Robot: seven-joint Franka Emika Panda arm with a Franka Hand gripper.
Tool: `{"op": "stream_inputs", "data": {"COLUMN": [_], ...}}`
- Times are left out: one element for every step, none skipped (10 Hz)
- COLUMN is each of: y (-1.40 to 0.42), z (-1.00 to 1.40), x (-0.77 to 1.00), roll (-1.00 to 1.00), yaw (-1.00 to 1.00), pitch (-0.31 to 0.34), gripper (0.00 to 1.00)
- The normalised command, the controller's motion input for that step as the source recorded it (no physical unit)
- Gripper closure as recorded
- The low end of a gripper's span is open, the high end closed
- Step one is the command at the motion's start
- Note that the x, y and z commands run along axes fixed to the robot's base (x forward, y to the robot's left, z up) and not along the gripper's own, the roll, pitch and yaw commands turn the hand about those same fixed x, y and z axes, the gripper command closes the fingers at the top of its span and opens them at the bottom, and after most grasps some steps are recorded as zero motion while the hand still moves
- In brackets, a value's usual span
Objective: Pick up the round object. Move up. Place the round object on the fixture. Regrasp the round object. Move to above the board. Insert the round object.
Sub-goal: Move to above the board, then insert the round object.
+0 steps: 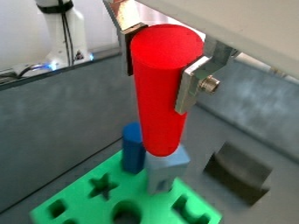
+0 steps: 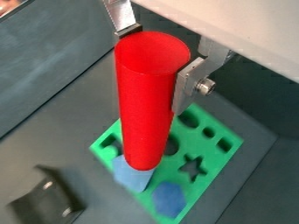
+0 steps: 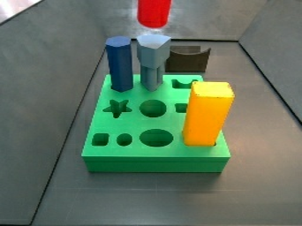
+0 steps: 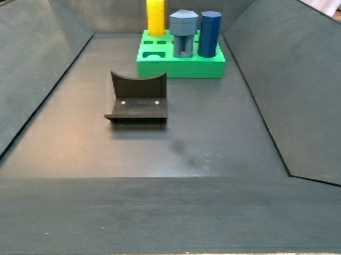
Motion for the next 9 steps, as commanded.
{"op": "stream_inputs", "data": {"y": [0.05,0.05,0.03,0.03,0.00,0.01,0.00,-0.27,-0.41], "z": [0.01,0.01,0.01,0.00,-0.03,-0.03,0.00,-0.35,-0.71], "x": [-0.12,-0.11,-0.08,-0.06,0.00,0.00,0.00,0.01,0.09], "roll": [-0.69,-0.55,-0.34,-0.23,-0.02,-0.10,-0.03,-0.20,-0.14], "yaw": [-0.06,-0.05,-0.03,-0.02,0.00,0.00,0.00,0.00,-0.03], "pitch": [-0.158,-0.144,-0.109,-0.078,0.000,0.004,0.000,-0.024,-0.016], "gripper": [1.00,1.00,1.00,1.00,1.00,1.00,1.00,1.00,1.00]}}
